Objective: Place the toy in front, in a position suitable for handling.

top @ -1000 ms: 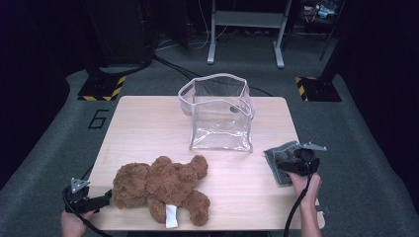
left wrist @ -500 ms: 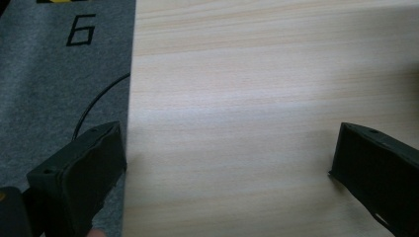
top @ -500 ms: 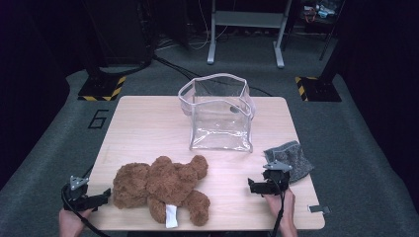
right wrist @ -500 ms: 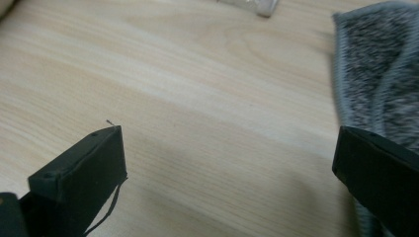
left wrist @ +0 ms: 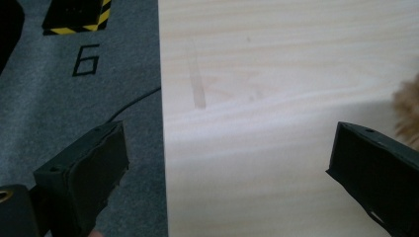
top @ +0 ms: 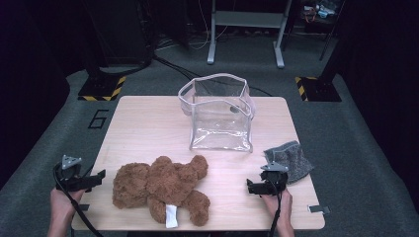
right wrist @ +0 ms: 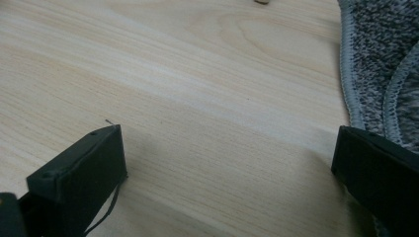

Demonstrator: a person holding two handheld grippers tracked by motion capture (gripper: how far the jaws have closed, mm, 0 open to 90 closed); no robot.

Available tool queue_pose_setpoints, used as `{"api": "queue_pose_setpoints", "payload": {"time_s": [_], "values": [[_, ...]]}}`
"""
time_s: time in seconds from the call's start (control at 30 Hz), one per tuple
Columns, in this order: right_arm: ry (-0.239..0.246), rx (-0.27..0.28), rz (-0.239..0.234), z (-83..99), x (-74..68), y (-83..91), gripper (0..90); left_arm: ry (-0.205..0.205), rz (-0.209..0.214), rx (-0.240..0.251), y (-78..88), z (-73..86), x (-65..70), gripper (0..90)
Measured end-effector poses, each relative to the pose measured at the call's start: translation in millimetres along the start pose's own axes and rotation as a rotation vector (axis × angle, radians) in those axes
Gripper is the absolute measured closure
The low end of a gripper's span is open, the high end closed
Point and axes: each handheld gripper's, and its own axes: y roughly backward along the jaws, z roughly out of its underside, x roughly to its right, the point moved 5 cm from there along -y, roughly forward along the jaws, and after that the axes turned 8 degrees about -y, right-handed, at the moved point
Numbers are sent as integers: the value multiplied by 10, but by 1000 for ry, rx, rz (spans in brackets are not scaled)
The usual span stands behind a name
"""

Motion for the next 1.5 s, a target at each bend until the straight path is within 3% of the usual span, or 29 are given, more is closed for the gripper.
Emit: {"api": "queue_pose_setpoints", "payload": {"time_s": [0.13, 0.17, 0.23, 0.33, 0.43, 0.53, 0.67, 0.8, 1.13, 1.5], "values": [[17, 7, -3, 5, 17, 7, 0, 9, 34, 22, 25, -259, 32, 45], [17, 7, -3, 5, 17, 7, 0, 9, 34, 22, 25, -259, 32, 48], [13, 9, -9, 9, 19, 7, 0, 7, 54, 43, 38, -462, 62, 54], [35, 18, -3, 16, 23, 14, 0, -17, 65, 50, 42, -653, 101, 56], [8, 18, -9, 12, 18, 1, 0, -32, 77, 58, 50, -812, 133, 57], [22, 15, -9, 11, 32, 2, 0, -31, 95, 76, 48, -1054, 187, 57], [22, 15, -8, 11, 32, 2, 0, -33, 111, 77, 29, -1219, 240, 56], [-2, 18, 3, 7, 35, -1, 0, -57, 128, 86, -29, -1506, 364, 55], [-2, 17, 3, 8, 34, 0, 1, -87, 153, 88, -154, -1899, 583, 55], [0, 22, 6, 7, 32, -1, 3, -128, 202, 93, -331, -2359, 975, 63]]}}
